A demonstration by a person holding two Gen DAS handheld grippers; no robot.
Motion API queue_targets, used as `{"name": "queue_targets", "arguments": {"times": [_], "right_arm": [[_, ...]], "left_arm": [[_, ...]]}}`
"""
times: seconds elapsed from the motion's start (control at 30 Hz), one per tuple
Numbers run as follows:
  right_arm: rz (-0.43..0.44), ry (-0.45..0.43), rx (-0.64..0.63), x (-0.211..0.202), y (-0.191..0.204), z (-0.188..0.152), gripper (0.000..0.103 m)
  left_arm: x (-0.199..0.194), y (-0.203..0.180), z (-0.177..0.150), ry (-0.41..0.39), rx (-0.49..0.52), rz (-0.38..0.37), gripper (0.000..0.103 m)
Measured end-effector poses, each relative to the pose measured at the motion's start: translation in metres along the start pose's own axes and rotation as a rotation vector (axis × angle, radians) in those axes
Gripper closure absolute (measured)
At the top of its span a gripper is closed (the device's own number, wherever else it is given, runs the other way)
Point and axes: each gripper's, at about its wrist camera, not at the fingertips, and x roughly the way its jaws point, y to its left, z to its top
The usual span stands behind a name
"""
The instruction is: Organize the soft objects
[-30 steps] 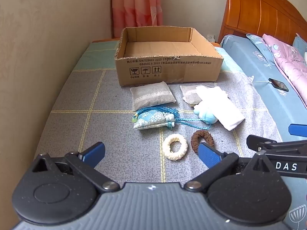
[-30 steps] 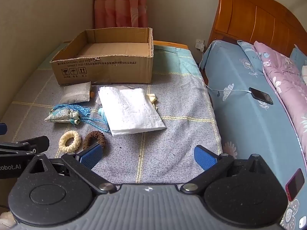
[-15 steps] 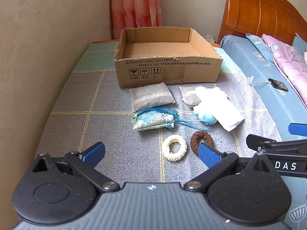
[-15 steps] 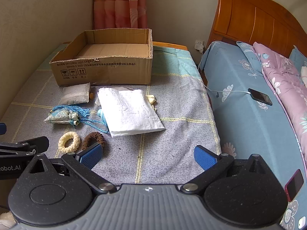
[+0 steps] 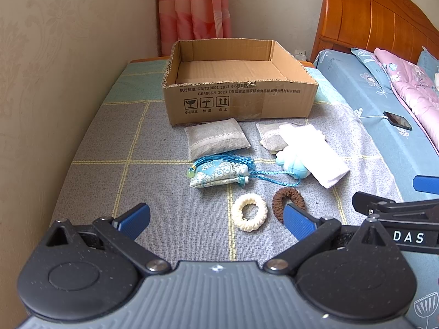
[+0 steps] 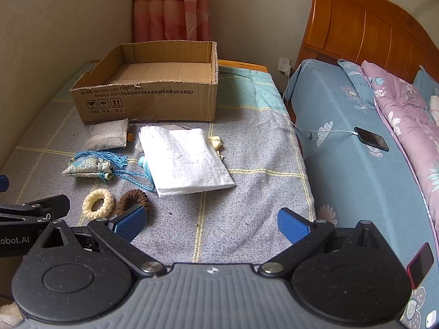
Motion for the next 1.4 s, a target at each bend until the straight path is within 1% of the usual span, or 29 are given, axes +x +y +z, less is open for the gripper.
{"name": "queue_targets", "arguments": {"times": [0.97,1.27,1.4], "right_arm": [[-0.014,-0.006,-0.003,0.0019,-0.0003,0.0041,0.0],[-0.015,-0.023,-0.011,0.0023,0.0011,0.0045,0.0],[-0.008,-0.039,-0.019,0.0013,0.0017,0.0048,0.0]], "left_arm": [[0.0021,0.0001,0.0066,-0.002,0.01,-0.005,0.001],[0.0031,0.0008,0.0091,-0.02,0.031,-0.006,0.0],[0.0006,0.002,0.0096,-0.047,0.049,-0.016,0.001]]}}
